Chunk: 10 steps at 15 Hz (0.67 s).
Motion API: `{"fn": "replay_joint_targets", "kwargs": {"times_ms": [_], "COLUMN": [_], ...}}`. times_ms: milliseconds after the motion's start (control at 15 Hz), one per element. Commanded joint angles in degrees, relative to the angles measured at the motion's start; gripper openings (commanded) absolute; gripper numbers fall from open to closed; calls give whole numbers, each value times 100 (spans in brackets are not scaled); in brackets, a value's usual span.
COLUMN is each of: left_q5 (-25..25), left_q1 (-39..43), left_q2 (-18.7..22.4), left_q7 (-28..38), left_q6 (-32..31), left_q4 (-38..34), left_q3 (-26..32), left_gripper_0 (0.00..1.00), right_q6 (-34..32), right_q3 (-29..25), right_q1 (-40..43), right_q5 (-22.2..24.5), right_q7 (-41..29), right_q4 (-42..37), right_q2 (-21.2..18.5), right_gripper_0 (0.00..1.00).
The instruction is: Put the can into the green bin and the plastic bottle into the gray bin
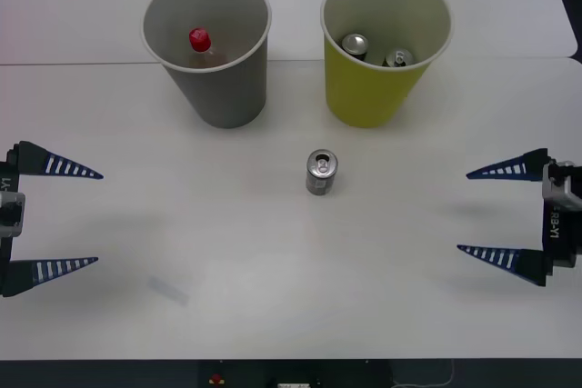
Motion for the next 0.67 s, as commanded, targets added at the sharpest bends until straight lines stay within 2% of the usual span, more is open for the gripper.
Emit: {"fn": "replay_joint_targets", "kwargs": {"times_ms": [67, 533, 667], "left_q5": [0, 0, 0], "left_q1": [0, 0, 0], "left_q2": [0, 0, 0], "left_q7": [0, 0, 0], "left_q6": [0, 0, 0], "left_q4": [0, 0, 0], "left_q3": [0, 0, 0], "left_gripper_0": [100, 100, 100], "right_q6": [32, 128, 454], "right_q3": [164, 305, 533], "right_q1": [-109, -232, -241], "right_q5": [-111, -146, -146], "right_q7": [13, 74, 136], "right_q4": [260, 673, 699], "right_q2": [311, 1234, 1418], "right_gripper_0": [100, 100, 100]}}
